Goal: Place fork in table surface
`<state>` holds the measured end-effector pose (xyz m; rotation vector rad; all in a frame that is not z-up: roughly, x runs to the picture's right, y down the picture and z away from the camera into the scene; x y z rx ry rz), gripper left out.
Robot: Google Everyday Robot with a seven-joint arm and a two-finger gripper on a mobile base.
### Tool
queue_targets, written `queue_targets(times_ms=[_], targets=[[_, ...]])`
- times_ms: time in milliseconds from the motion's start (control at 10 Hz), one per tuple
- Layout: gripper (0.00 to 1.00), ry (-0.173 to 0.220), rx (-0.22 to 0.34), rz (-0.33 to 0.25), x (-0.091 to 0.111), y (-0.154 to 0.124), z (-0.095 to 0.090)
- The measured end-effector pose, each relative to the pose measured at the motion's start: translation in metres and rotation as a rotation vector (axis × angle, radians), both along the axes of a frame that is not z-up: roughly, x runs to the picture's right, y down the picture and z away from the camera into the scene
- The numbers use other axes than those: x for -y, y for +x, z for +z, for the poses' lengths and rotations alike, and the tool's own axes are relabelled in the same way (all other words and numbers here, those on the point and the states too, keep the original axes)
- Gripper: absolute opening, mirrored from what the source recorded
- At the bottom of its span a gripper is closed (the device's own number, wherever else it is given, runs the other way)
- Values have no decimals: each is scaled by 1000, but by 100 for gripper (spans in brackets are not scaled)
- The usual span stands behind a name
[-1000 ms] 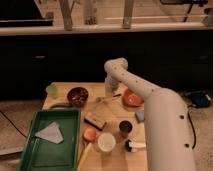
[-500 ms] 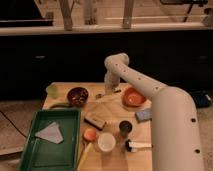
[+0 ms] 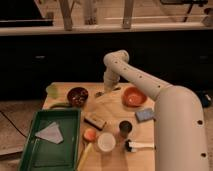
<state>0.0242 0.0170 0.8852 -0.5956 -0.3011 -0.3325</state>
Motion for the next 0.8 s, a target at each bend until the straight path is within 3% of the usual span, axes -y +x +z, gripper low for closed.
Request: queue_targets(times_ms=[800], targets=[[0, 2, 13, -33, 3, -5, -11]])
